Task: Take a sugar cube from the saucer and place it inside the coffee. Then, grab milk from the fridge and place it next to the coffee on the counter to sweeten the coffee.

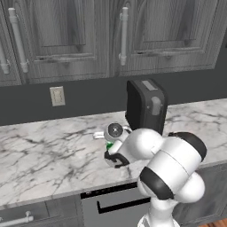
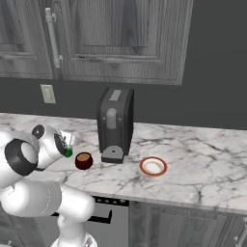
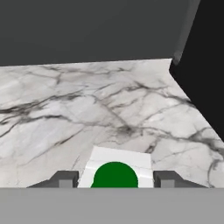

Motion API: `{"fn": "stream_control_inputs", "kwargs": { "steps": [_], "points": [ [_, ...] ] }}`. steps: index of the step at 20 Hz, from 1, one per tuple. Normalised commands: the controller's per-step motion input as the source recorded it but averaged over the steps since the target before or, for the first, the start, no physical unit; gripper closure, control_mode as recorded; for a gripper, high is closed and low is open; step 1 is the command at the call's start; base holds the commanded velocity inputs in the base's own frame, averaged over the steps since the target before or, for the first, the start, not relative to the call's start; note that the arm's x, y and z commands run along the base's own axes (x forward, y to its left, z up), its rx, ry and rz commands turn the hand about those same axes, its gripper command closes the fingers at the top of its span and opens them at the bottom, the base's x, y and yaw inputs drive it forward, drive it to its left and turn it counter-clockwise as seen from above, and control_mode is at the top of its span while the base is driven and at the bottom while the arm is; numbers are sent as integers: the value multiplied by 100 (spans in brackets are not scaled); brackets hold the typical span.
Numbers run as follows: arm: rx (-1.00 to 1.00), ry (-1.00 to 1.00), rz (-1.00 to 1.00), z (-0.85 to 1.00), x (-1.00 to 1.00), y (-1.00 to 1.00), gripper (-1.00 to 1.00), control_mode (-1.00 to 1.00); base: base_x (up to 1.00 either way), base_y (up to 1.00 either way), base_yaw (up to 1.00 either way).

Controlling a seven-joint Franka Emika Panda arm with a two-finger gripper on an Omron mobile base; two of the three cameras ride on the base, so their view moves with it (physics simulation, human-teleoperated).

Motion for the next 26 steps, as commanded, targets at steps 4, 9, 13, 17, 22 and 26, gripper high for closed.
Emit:
{"fn": "stream_control_inputs", "kwargs": {
  "steps": [4, 9, 13, 17, 22, 26],
  "points": [
    [0, 2, 0, -44, 14, 10, 100, -100, 0, 0, 0],
    [0, 1, 0, -39, 15, 10, 100, -100, 0, 0, 0],
    [0, 0, 0, -26, -21, 5, -100, -100, 0, 0, 0],
    [0, 0, 0, -14, -69, -9, -100, -100, 0, 0, 0],
    [0, 0, 0, -1, -60, -29, -100, -100, 0, 0, 0],
    [0, -7, 0, 4, -66, -12, -100, -100, 0, 0, 0]
  ]
}}
